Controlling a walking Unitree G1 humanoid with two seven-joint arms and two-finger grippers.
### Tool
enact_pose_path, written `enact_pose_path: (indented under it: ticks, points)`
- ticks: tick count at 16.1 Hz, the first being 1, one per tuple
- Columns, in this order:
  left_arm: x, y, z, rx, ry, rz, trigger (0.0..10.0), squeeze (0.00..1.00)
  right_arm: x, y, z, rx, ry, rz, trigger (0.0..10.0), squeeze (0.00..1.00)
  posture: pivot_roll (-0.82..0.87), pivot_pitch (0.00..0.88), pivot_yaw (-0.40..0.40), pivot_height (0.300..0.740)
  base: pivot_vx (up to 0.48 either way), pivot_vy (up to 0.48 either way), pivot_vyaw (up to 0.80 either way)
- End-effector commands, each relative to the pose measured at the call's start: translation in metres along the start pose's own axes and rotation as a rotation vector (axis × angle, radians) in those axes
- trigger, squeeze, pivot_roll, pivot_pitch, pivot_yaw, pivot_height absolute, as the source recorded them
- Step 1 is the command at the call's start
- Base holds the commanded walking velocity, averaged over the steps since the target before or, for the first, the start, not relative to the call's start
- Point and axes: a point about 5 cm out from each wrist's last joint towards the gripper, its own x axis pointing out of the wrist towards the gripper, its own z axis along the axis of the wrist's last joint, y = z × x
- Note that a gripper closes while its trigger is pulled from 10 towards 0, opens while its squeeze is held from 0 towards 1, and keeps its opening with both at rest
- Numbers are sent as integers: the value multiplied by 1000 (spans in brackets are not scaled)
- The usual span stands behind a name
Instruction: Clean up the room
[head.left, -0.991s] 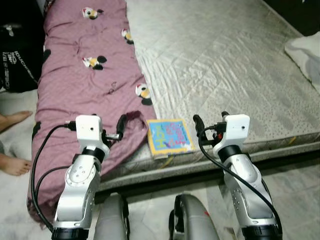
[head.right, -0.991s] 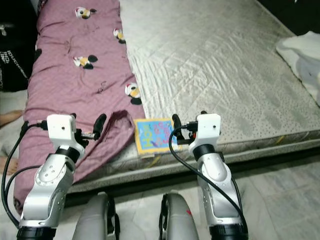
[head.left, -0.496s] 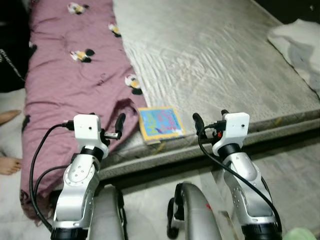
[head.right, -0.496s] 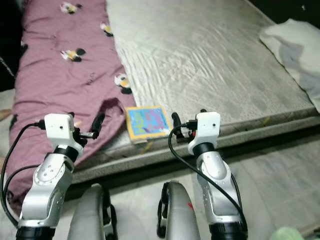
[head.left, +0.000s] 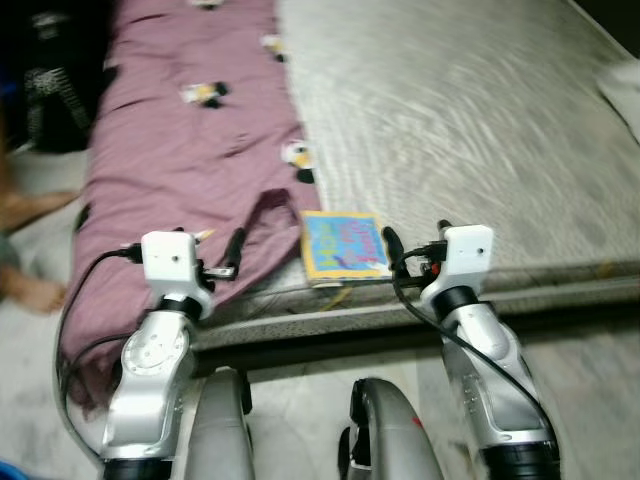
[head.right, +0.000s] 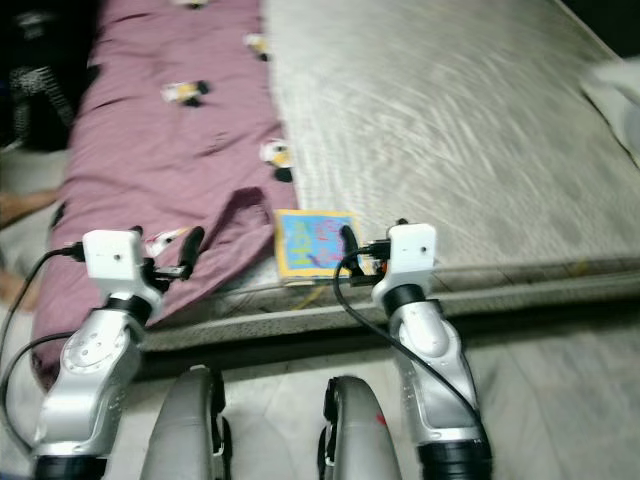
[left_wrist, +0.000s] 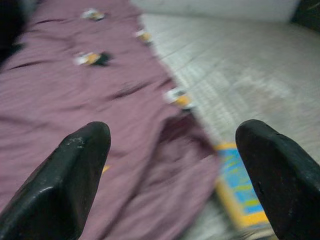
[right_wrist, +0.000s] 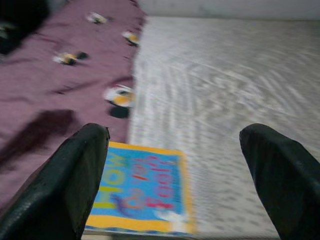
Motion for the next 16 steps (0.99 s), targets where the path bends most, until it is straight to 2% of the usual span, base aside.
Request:
enact_pose_path:
  ticks: [1, 10, 16]
  points:
    - [-1, 3, -1, 5, 6, 1, 10000, 0, 0, -1, 4, -4, -18, -3, 10000, 0, -25, 158, -59, 631, 292, 0, 0]
    - [0, -3, -4, -7, 23, -31, 10000, 0, -1, -2, 5, -11, -24, -9, 10000, 0, -35, 152, -54, 631, 284, 0, 0]
    - [11, -11, -10, -29, 57, -57, 10000, 0, -9, -9, 7, -21, -19, -17, 10000, 0, -67, 150, -59, 626, 0, 0, 0]
